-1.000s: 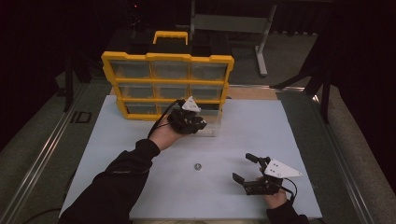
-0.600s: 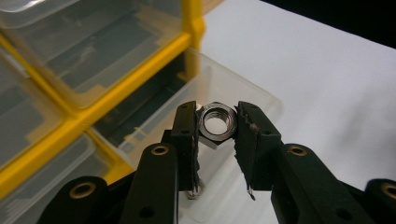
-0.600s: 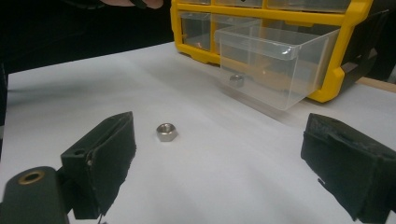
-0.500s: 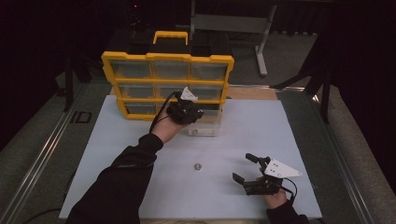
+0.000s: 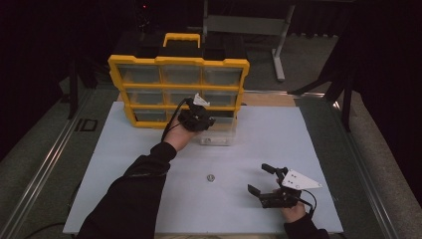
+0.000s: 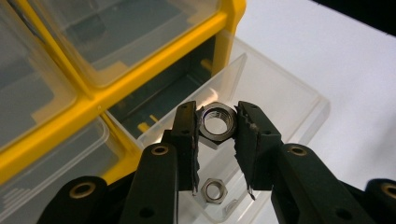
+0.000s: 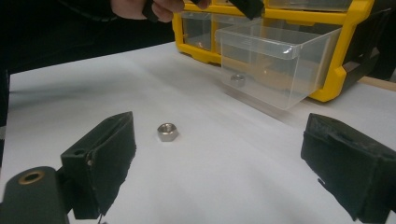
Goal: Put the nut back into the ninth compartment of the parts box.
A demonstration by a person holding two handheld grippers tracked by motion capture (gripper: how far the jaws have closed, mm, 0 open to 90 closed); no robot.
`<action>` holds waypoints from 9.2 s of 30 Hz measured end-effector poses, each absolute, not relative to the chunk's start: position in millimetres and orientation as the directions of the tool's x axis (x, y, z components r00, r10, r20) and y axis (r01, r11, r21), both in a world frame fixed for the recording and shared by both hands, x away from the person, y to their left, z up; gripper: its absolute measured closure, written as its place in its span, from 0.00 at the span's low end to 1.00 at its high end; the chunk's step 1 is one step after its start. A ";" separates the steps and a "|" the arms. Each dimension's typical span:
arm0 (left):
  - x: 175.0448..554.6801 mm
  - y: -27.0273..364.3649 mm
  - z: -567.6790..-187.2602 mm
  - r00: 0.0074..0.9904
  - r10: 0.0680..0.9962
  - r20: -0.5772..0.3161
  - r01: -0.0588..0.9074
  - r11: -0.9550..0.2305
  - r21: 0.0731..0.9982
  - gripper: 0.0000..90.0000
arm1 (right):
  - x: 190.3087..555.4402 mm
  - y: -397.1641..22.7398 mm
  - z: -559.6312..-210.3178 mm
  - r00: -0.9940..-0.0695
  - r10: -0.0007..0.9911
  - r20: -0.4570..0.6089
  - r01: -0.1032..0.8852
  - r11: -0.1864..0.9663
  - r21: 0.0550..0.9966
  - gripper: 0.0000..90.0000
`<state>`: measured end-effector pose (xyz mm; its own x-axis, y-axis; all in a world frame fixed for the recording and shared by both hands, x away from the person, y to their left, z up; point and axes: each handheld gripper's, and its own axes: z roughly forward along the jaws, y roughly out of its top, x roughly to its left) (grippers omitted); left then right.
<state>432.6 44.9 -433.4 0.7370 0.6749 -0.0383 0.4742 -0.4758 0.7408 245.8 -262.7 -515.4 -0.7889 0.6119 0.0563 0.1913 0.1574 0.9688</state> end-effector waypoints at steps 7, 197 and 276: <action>435.9 39.3 -441.4 0.728 0.683 -0.053 0.498 -0.476 0.725 0.76 | 245.9 -262.6 -515.5 -0.790 0.611 0.057 0.192 0.158 0.969 0.11; 337.9 48.7 -481.2 0.938 0.346 -0.028 0.268 -0.670 0.692 0.74 | 246.0 -262.3 -514.8 -0.790 0.610 0.058 0.194 0.159 0.968 0.11; 441.4 30.1 -447.4 0.726 0.684 -0.077 0.514 -0.464 0.721 0.74 | 246.5 -262.6 -515.5 -0.794 0.605 0.056 0.191 0.160 0.968 0.11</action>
